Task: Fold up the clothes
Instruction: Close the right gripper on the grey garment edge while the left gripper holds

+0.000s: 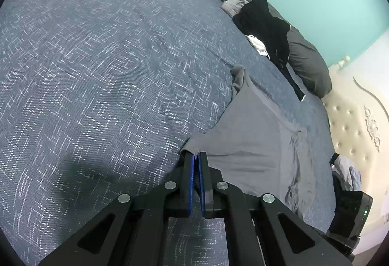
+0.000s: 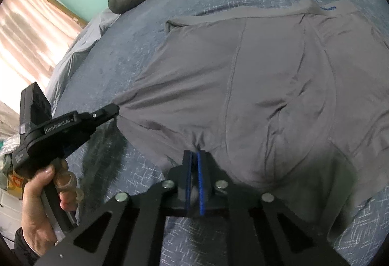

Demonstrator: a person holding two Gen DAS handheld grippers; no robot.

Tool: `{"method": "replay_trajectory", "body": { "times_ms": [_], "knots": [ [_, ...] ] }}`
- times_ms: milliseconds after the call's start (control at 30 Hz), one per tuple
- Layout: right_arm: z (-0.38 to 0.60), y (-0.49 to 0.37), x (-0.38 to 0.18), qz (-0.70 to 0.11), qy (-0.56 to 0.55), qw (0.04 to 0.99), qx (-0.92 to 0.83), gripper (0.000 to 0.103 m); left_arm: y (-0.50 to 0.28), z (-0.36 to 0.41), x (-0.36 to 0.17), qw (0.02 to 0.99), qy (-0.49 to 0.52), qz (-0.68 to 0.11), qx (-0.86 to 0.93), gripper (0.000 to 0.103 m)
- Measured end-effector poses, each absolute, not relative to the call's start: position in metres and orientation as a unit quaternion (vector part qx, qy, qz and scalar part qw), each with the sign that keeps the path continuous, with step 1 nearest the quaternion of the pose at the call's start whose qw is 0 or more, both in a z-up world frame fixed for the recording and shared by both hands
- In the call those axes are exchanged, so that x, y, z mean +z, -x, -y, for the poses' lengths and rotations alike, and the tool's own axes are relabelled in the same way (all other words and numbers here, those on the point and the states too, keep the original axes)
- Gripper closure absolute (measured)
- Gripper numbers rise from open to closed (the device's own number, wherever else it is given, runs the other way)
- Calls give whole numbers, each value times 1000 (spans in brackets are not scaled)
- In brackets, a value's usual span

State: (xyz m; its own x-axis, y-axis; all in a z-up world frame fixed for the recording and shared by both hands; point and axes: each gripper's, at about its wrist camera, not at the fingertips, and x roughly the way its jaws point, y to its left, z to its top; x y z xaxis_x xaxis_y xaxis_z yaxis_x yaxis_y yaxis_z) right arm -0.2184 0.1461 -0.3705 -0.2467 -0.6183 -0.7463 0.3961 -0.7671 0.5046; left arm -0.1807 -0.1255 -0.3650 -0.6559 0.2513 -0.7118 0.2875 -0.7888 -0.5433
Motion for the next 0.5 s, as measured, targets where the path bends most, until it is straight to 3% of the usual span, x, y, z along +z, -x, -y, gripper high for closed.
{"method": "replay_trajectory", "body": {
  "times_ms": [500],
  "knots": [
    [-153, 217, -365, 145, -529, 356, -757, 100, 180, 131, -365, 18, -414, -327, -849, 99]
  ]
}}
